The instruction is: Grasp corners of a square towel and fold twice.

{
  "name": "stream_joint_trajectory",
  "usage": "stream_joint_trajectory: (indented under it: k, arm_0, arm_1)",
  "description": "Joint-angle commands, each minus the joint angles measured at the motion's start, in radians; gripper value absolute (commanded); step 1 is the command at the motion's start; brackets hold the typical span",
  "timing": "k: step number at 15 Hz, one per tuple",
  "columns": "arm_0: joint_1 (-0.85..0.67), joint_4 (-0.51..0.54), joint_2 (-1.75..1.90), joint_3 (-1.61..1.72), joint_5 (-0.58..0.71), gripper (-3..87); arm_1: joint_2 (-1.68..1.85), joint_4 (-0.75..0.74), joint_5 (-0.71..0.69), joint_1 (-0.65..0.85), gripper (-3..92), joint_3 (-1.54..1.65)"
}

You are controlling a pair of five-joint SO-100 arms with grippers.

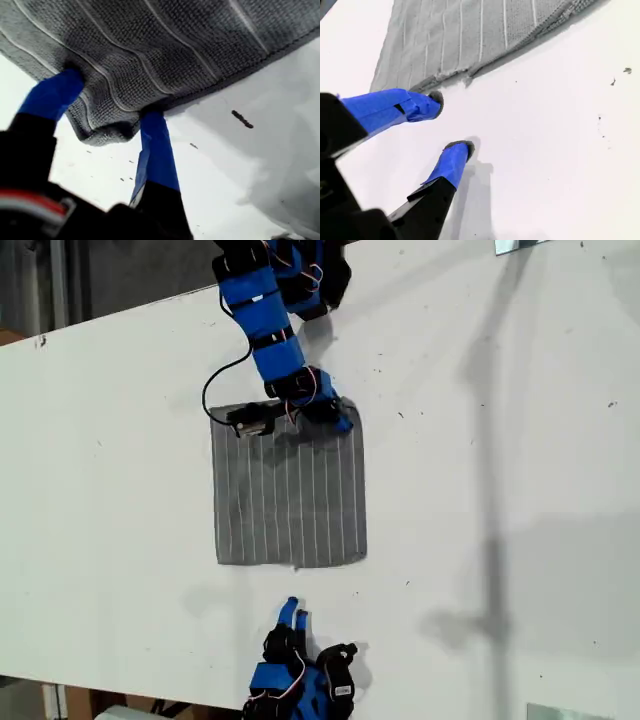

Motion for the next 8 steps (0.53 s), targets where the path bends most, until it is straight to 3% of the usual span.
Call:
stream_joint_trajectory:
  k: [1, 3, 4, 6, 8]
  arm_0:
    - [0.054, 0.048, -0.003, -0.098, 0.006, 13.7]
    - [0.069, 0.038, -0.304, -0.336, 0.063, 12.0]
    - [0.118, 0.017, -0.689, -0.551, 0.087, 12.3]
    - [0.198, 0.091, -1.347, -1.074, 0.183, 15.0]
    - [0.221, 0.071, -1.571, -1.278, 0.235, 17.8]
  arm_1:
    - [0.034, 0.044, 0.015, -0.015, -0.1, -0.069]
    - [0.041, 0.072, 0.015, -0.015, -0.1, -0.095]
    - [0.043, 0.075, 0.014, -0.015, -0.1, -0.098]
    - [0.044, 0.083, 0.014, -0.015, -0.1, -0.1]
    - [0.043, 0.083, 0.014, -0.015, -0.1, -0.1]
